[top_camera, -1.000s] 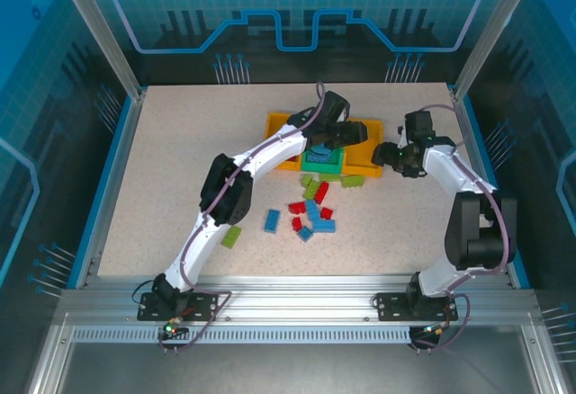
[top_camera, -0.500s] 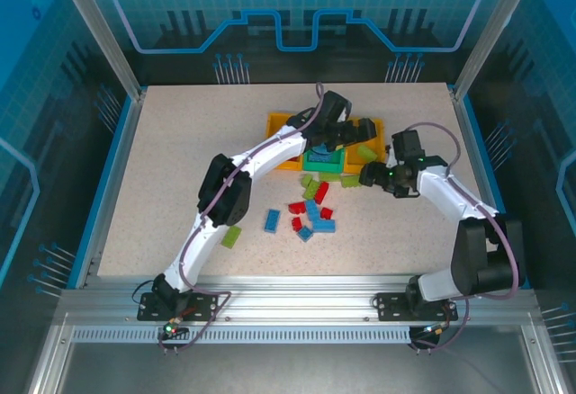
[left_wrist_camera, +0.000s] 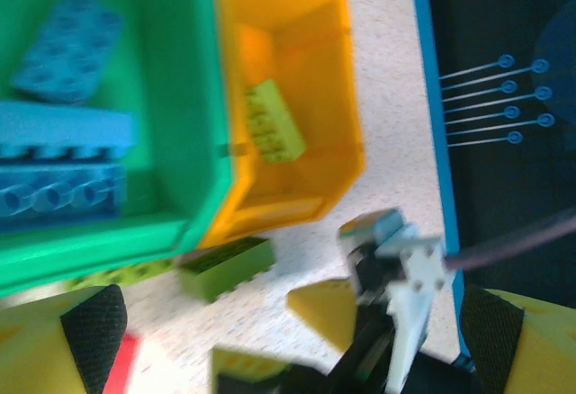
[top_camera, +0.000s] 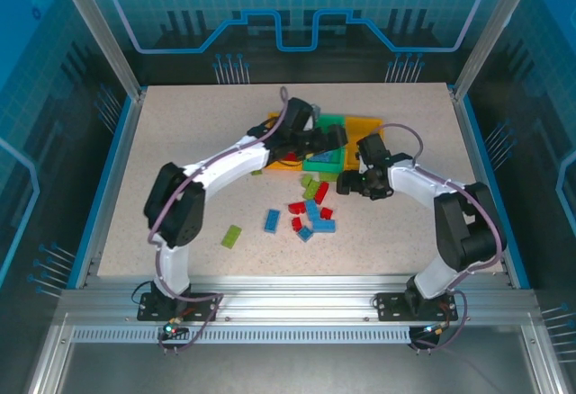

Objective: Sort the legos into containers by color

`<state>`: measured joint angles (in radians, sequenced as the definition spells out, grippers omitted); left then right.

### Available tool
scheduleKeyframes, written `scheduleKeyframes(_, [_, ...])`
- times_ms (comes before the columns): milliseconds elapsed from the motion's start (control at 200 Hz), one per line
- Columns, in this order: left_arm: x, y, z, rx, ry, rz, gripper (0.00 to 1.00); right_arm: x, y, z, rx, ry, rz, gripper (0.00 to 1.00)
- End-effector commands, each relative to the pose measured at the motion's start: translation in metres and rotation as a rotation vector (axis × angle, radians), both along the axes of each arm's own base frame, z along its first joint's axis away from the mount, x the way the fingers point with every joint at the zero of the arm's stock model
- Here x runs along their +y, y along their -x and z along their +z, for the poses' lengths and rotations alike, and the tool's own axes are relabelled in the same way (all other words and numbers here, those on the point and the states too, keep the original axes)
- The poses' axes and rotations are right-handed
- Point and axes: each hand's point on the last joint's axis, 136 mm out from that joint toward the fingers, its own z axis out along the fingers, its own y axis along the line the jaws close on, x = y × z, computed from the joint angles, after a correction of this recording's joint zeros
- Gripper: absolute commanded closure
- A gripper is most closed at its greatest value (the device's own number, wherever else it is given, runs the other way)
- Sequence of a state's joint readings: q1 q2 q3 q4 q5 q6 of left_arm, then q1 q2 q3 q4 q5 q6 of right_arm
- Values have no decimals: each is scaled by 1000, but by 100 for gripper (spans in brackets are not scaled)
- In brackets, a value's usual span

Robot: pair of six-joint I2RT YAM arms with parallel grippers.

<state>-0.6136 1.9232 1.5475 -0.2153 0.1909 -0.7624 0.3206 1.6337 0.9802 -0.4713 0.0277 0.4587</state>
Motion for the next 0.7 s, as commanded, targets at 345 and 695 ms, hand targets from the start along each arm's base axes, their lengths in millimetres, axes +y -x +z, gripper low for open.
scheduleKeyframes(345, [102,33,-17,19,-73,170,1,-1,-34,-11,-13,164,80,16])
scheduleKeyframes(695, [122,40,-26,35,-102,205,1,-3,-35,-16,-1,206,104,44])
